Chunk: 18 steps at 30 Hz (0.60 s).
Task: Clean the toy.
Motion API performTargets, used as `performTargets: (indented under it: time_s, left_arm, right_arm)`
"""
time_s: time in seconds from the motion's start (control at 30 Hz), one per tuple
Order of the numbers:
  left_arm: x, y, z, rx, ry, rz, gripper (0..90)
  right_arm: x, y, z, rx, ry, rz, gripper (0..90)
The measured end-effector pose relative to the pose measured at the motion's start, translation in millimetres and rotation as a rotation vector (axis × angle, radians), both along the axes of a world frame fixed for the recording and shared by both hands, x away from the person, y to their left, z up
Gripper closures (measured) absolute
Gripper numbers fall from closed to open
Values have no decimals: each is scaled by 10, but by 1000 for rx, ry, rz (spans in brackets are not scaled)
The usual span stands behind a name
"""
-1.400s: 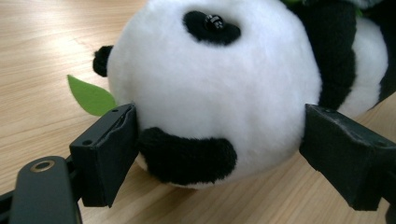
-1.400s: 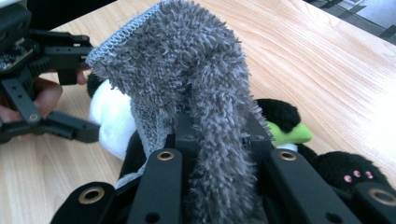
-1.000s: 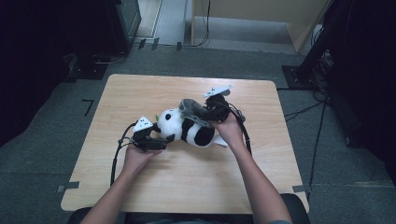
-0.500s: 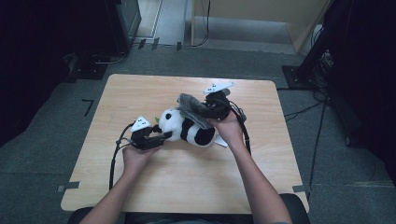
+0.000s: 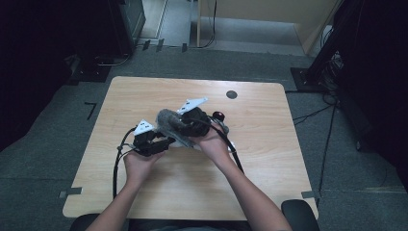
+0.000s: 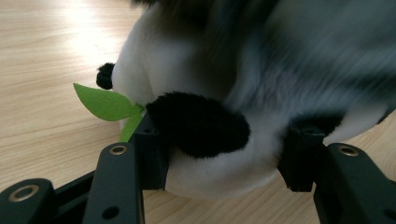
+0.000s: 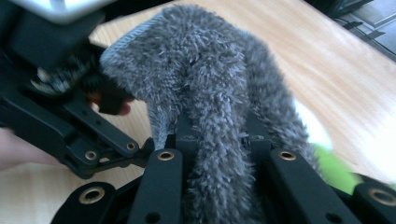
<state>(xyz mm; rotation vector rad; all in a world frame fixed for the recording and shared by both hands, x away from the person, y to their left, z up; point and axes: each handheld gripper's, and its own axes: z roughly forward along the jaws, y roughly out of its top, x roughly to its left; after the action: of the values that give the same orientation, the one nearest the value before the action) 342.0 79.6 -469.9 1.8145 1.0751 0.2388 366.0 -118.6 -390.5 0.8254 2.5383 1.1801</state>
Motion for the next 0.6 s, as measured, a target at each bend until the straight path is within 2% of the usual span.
performTargets:
  time_s: [0.07,0.13,0.27,0.33,0.5,0.6]
  left_arm:
    - [28,47,-51,-25,29,2,447]
    - [36,56,-64,-26,30,-2,450]
    - [41,60,-73,-27,32,0,454]
    - [42,61,-78,-26,30,-3,454]
    - [46,69,-84,-25,29,-8,454]
    - [44,66,-80,-26,27,-16,454]
  right_arm:
    - [-14,35,-85,-7,-21,6,753]
    - [-19,28,-129,-7,-21,13,753]
    - [-80,-27,-138,-62,-48,23,757]
    - [-114,-87,-148,-92,-63,30,761]
    - [-231,-280,-163,-109,-61,29,764]
    - [-278,-396,-155,-101,-55,19,764]
